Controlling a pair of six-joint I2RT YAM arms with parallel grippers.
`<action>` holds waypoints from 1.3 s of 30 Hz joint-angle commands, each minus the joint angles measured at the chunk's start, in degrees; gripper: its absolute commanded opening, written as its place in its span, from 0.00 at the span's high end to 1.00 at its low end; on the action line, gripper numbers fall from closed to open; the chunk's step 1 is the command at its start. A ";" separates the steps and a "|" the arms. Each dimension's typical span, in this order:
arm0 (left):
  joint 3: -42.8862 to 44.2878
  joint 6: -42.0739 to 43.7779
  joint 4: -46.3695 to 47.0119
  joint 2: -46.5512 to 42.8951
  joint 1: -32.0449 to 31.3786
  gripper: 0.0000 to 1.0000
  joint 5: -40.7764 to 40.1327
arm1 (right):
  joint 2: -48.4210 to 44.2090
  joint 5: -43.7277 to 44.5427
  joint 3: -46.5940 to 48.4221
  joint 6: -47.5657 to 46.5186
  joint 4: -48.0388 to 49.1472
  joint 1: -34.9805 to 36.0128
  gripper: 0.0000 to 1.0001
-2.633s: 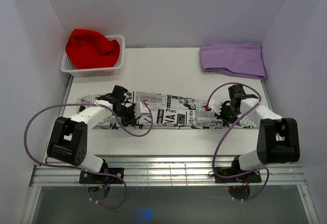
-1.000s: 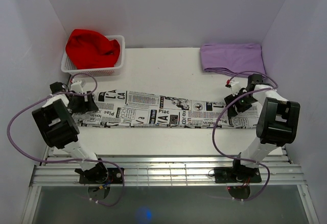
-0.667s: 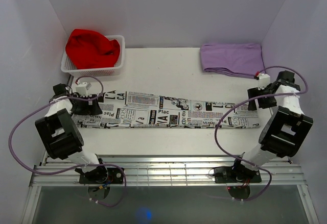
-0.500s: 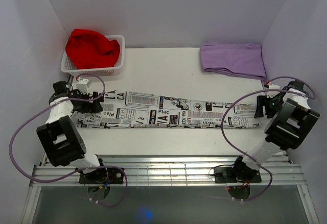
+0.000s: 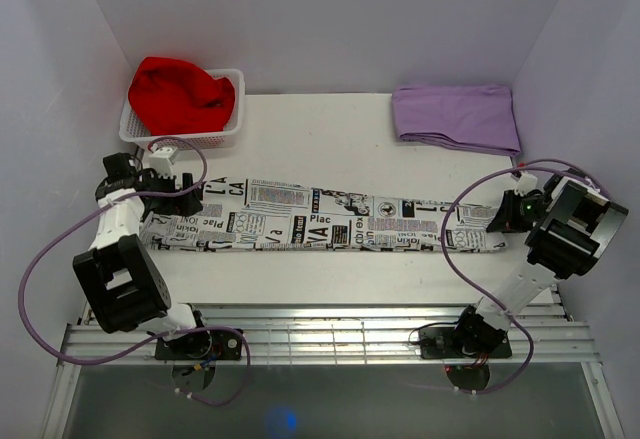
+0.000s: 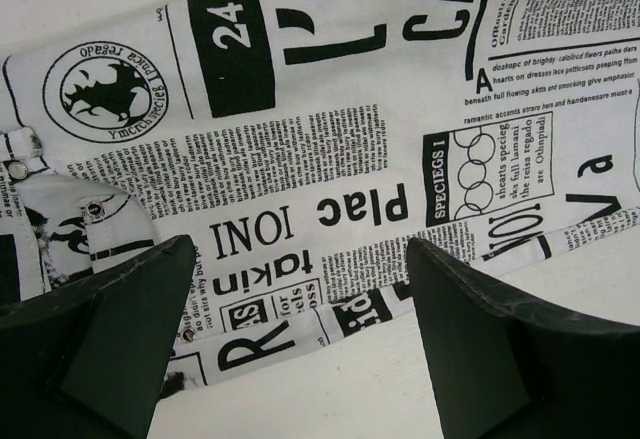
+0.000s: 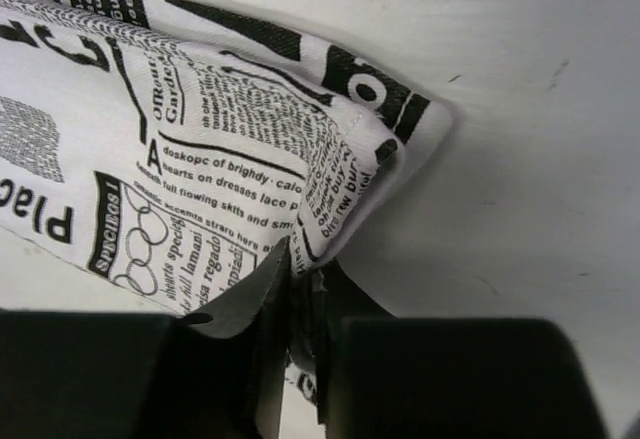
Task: Fold and stack the trousers
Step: Fold the trousers
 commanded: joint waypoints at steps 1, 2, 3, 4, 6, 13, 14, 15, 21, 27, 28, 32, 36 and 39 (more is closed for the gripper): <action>2.20 -1.76 0.97 -1.84 -0.17 0.02 1.22 | 2.82 -5.30 -1.40 -0.63 -7.86 0.16 0.88; 2.37 -2.19 1.05 -1.58 -0.17 0.02 1.31 | 2.56 -5.66 -0.96 -0.64 -8.75 0.16 0.92; 2.55 -2.46 1.23 -1.31 -0.17 0.02 1.39 | 1.60 -5.92 0.35 -0.64 -9.45 -0.02 0.92; 2.55 -2.64 1.32 -1.14 -0.17 0.02 1.22 | 0.72 -5.66 1.15 -0.55 -9.98 -0.37 0.92; 2.12 -2.20 1.93 -1.48 -0.17 0.02 0.96 | -2.35 -4.18 2.90 -0.20 -11.13 -1.86 0.92; -1.84 -0.18 5.36 -5.79 -0.17 0.02 0.16 | -7.03 1.46 15.29 -2.56 -14.90 -8.45 0.92; -2.19 -0.26 5.71 -6.40 -0.17 0.02 0.16 | -6.68 1.72 18.18 -3.18 -16.13 -8.81 0.92; -2.63 -0.44 6.32 -6.75 -0.17 0.02 -0.01 | -5.80 1.98 19.51 -3.79 -18.32 -9.07 0.92; -5.18 -4.30 8.70 -6.59 -0.17 0.02 -1.59 | -5.79 -7.48 21.64 -1.26 -22.55 -6.36 0.92; -7.47 -2.99 7.29 -5.79 -0.17 0.02 0.69 | -13.25 -21.19 13.82 8.84 -16.07 6.29 0.92; -7.73 -3.34 7.38 -6.14 -0.17 0.02 0.52 | -14.22 -22.09 11.81 11.03 -14.14 8.13 0.92; -9.40 -3.43 7.65 -6.49 -0.17 0.02 0.43 | -18.97 -24.38 6.00 26.55 2.69 19.37 0.92; -11.94 -2.90 8.17 -6.23 -0.17 0.02 -0.62 | -22.13 -22.73 -1.82 41.17 20.87 28.79 0.92; -12.56 -3.08 8.17 -4.74 -0.17 0.02 -2.38 | -23.28 -18.51 -7.80 50.50 33.73 37.74 0.92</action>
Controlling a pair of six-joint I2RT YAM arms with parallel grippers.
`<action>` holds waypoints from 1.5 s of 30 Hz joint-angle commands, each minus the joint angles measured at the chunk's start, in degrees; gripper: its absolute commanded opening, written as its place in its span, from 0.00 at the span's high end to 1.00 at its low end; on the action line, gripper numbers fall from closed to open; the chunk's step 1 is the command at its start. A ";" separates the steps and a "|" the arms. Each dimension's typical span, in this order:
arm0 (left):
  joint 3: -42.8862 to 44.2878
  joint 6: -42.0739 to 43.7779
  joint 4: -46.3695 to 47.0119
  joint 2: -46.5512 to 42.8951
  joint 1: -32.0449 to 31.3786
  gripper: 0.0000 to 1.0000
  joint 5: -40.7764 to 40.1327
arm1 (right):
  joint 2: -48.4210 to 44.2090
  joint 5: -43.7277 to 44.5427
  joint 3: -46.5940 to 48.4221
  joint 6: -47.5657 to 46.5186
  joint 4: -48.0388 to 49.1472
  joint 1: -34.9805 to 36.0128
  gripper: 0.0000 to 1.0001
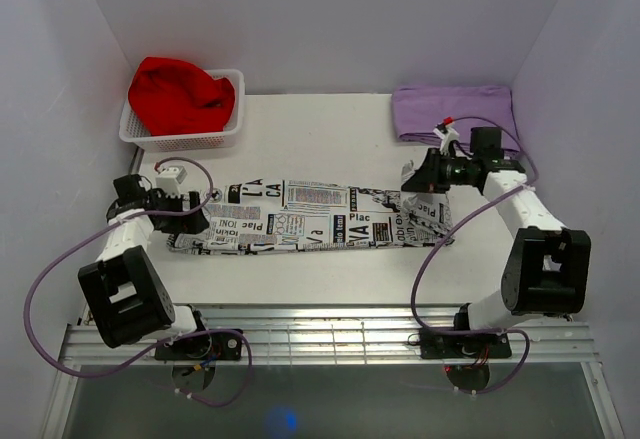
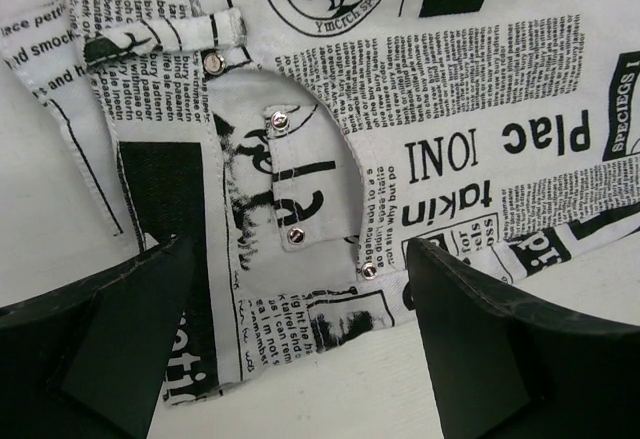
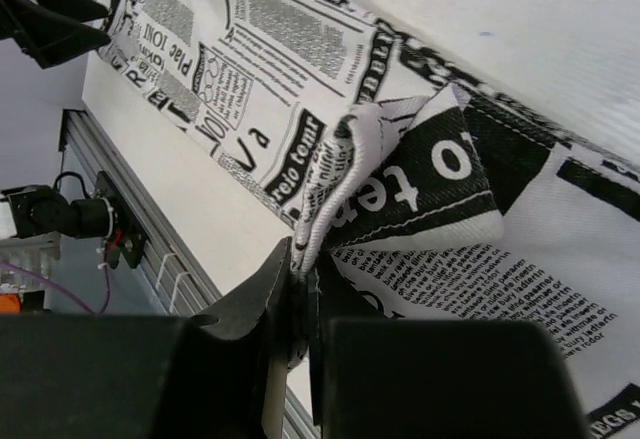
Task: Fold and stack the trousers
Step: Fold the trousers
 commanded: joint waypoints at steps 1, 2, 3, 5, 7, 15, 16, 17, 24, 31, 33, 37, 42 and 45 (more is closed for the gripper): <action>-1.15 -0.28 0.76 0.68 -0.17 0.02 -1.42 | -1.36 2.25 -4.29 16.32 21.49 7.95 0.92; -1.42 -0.37 0.94 0.95 -0.17 0.02 -2.21 | -1.01 2.95 -4.90 18.43 23.16 11.71 0.92; -1.60 -0.28 1.20 1.30 -0.17 0.02 -2.39 | 0.12 4.78 -4.91 19.23 24.48 13.58 0.92; -2.12 -0.11 1.64 1.13 -0.17 0.02 -2.65 | 1.44 5.50 -5.17 21.42 28.52 17.79 0.92; -2.39 -0.19 2.17 0.86 -0.17 0.02 -2.66 | 3.99 6.73 -5.09 22.75 31.08 20.26 0.92; -3.09 -0.90 2.17 1.65 -0.17 0.02 -2.30 | 12.87 10.42 -3.51 31.62 39.25 29.23 0.92; -3.09 -0.90 2.17 1.65 -0.26 0.02 -2.30 | 13.75 10.60 -3.07 32.33 39.96 29.76 0.92; -3.18 -0.90 2.17 1.39 -0.26 0.02 -2.13 | 15.06 10.69 -2.80 33.03 40.75 30.81 0.92; -3.27 -0.28 2.43 1.48 -0.26 0.02 -2.48 | 19.46 12.53 0.71 34.97 41.81 34.51 0.92; -3.88 -0.63 2.70 0.95 -0.26 0.02 -1.95 | 23.59 11.84 3.61 37.78 43.83 36.45 0.72; -3.62 -0.37 2.44 0.34 -0.26 0.02 -1.78 | 23.95 11.83 3.27 38.58 44.71 36.80 0.58; -1.96 0.51 0.33 -1.86 -0.26 0.02 1.55 | 22.11 9.20 4.48 33.24 42.00 36.54 0.30; 3.22 2.35 -6.60 -4.66 -0.26 0.02 9.97 | 13.43 4.55 5.72 14.37 25.96 30.58 0.33; 4.81 3.93 -8.20 -6.68 -0.35 0.02 15.43 | 10.69 2.35 4.85 6.09 16.44 25.65 0.41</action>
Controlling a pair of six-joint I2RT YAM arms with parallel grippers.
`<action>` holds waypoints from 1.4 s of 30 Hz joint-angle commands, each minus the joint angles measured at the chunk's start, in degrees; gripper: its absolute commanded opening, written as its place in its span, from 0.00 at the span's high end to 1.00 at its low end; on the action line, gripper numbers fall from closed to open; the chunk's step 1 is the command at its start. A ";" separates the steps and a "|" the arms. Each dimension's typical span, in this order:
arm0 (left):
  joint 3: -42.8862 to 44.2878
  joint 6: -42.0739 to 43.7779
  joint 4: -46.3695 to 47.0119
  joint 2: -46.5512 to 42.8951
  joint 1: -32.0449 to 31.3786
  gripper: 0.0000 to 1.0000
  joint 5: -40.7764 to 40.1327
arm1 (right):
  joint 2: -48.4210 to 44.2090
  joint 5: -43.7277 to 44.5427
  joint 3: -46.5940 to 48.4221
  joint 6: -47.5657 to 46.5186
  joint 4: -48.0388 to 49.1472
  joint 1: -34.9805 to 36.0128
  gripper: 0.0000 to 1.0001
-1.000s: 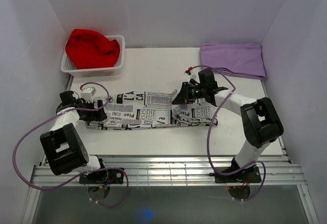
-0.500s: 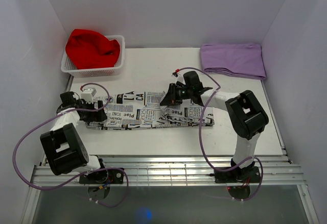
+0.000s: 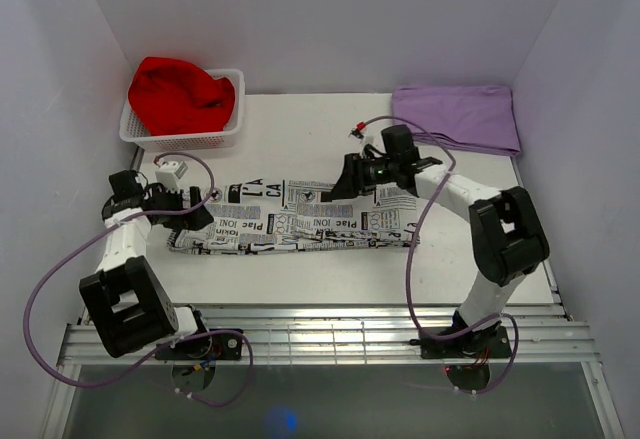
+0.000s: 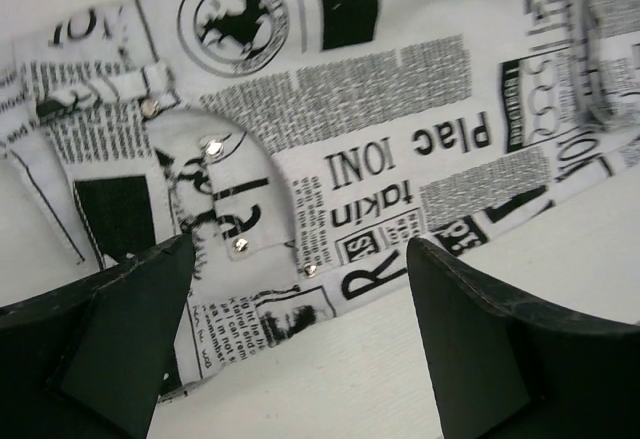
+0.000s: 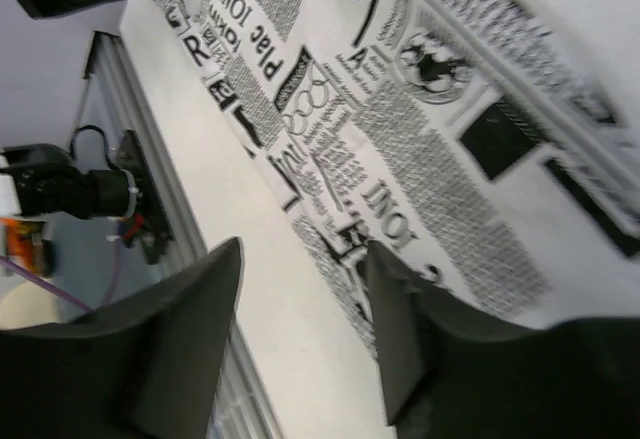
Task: Fold and stack the trousers
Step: Fold the trousers
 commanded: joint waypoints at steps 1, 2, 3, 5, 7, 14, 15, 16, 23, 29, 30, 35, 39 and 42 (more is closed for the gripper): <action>3.90 2.21 -3.57 -5.40 -0.85 0.02 12.29 | -6.52 -3.91 1.50 -19.31 -17.92 -7.19 0.47; 4.42 2.12 -4.00 -5.93 -1.46 0.03 13.80 | -8.01 -4.34 -0.68 -22.24 -20.33 -10.94 0.52; 4.95 2.21 -4.27 -6.37 -2.08 0.05 15.12 | -8.54 -6.00 -2.09 -24.45 -22.53 -13.07 0.57; 6.27 1.34 -4.27 -6.47 -5.15 0.08 18.55 | -9.16 -7.07 -4.82 -31.56 -29.21 -17.91 0.62; 7.24 -0.15 -3.66 -5.50 -9.61 0.14 21.01 | -9.25 -8.91 -9.38 -34.74 -31.95 -20.64 0.67; 2.25 -29.64 31.47 1.09 -26.76 0.36 27.09 | 0.21 -14.28 -17.75 -37.48 -29.06 -25.74 0.73; -0.12 -38.57 37.33 2.14 -28.52 0.38 25.78 | 1.46 -11.67 -17.75 -35.04 -26.97 -25.92 0.73; -0.58 -41.18 40.70 3.63 -32.37 0.39 25.50 | 2.78 -9.47 -18.01 -33.36 -25.82 -26.18 0.74; 0.73 -54.38 53.29 20.94 -41.28 0.49 20.06 | 5.61 -6.01 -15.21 -30.97 -27.38 -29.61 0.69; 6.26 -56.60 48.66 35.18 -41.28 0.52 11.35 | -4.91 -7.87 -12.22 -36.32 -35.89 -30.49 0.60; 6.80 -56.07 47.94 36.15 -41.28 0.52 11.35 | -6.60 -6.47 -10.82 -36.68 -36.70 -31.01 0.57; 8.47 -53.44 48.20 32.31 -41.98 0.24 17.41 | -13.29 2.23 -8.52 -36.34 -35.75 -35.06 0.25; 8.56 -49.57 45.32 22.56 -41.72 0.02 19.27 | -11.72 7.06 -9.84 -34.85 -31.09 -37.08 0.21; 9.70 -47.02 38.11 15.96 -39.80 0.02 17.25 | -6.81 6.64 -10.72 -34.23 -27.66 -37.52 0.22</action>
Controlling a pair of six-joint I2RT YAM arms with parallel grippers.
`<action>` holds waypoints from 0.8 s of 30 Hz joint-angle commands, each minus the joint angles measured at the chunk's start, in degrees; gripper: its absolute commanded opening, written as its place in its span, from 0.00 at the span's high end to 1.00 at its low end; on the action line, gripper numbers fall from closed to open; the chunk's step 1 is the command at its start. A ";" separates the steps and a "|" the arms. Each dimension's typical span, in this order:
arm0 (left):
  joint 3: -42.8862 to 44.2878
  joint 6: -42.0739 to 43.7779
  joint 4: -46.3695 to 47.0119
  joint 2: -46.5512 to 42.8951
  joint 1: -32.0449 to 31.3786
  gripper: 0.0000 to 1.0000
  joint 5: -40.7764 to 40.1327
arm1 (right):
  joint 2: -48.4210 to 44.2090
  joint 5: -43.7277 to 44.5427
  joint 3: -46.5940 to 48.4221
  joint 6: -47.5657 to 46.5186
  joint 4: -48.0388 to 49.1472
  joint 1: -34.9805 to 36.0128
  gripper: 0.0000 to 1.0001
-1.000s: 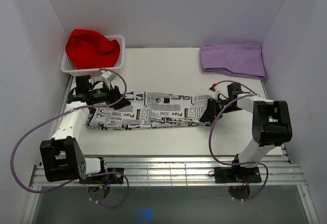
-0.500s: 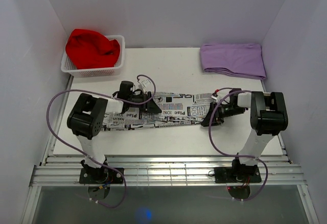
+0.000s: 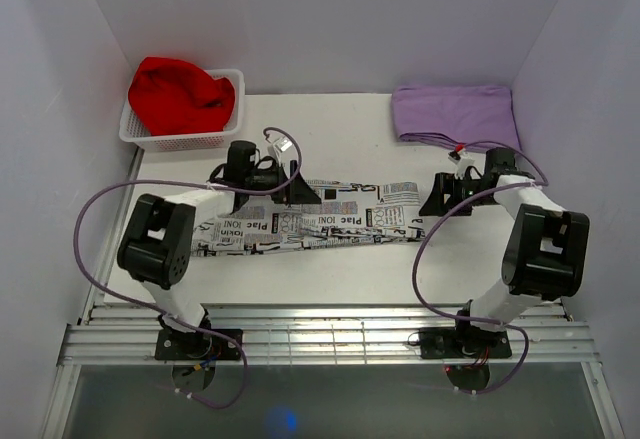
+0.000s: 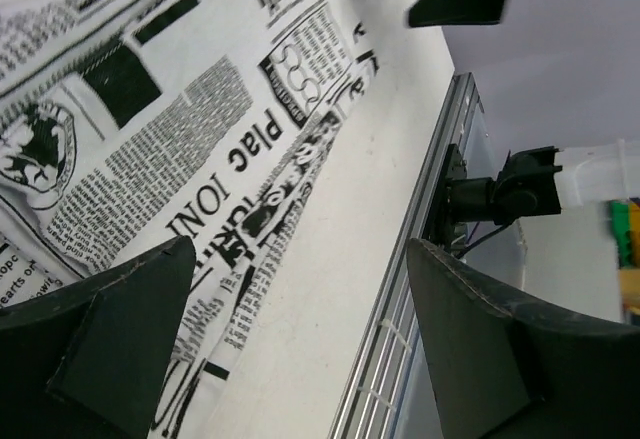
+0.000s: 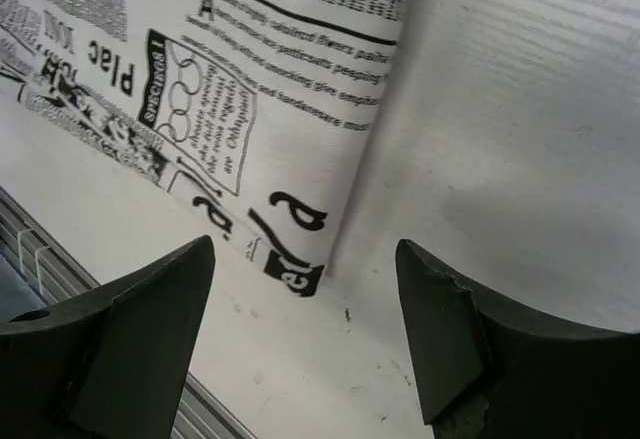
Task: Fold and stack the trousers
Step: Fold the trousers
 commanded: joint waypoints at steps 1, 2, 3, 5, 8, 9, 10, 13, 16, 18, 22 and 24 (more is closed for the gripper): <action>2.60 4.66 -7.16 -10.32 2.76 0.02 -0.12 | 7.27 2.55 -0.27 0.98 3.69 -0.21 0.23; 2.77 4.92 -9.97 -12.51 3.99 0.02 0.76 | 9.13 1.68 0.17 1.51 4.39 -0.21 0.23; 3.04 5.36 -10.86 -13.66 6.96 0.02 1.46 | 10.63 0.63 0.70 1.78 5.27 -0.21 0.25; 3.04 5.98 -15.77 -15.68 10.84 0.02 2.96 | 15.20 -1.48 2.71 3.18 5.54 -0.22 0.27; 5.05 10.54 -24.91 -19.03 20.76 0.02 2.79 | 18.55 -8.33 4.47 5.11 5.36 -0.21 0.40; 5.67 12.03 -27.28 -20.08 26.10 0.02 2.79 | 18.82 -8.61 4.57 5.38 5.36 -0.21 0.51; 6.55 14.57 -31.05 -20.52 28.85 0.02 2.88 | 18.99 -8.79 4.57 5.47 5.19 -0.39 0.58; 7.78 19.49 -36.87 -20.36 38.96 0.02 2.35 | 17.42 -9.49 3.87 4.68 4.84 -1.87 0.82; 9.11 29.51 -43.47 -19.12 46.09 0.02 0.69 | 16.01 -10.28 5.09 1.96 1.33 -5.03 0.92; 7.88 33.74 -44.36 -18.42 49.77 0.02 -2.48 | 15.22 -10.46 7.19 -0.66 -2.53 -6.97 0.92; 6.29 39.46 -46.90 -14.21 52.87 0.03 -5.20 | 13.20 -9.32 11.84 -7.26 -11.58 -13.20 0.92; 4.81 41.65 -46.99 -12.01 52.96 0.04 -4.95 | 12.49 -7.56 14.05 -9.81 -17.10 -14.88 0.92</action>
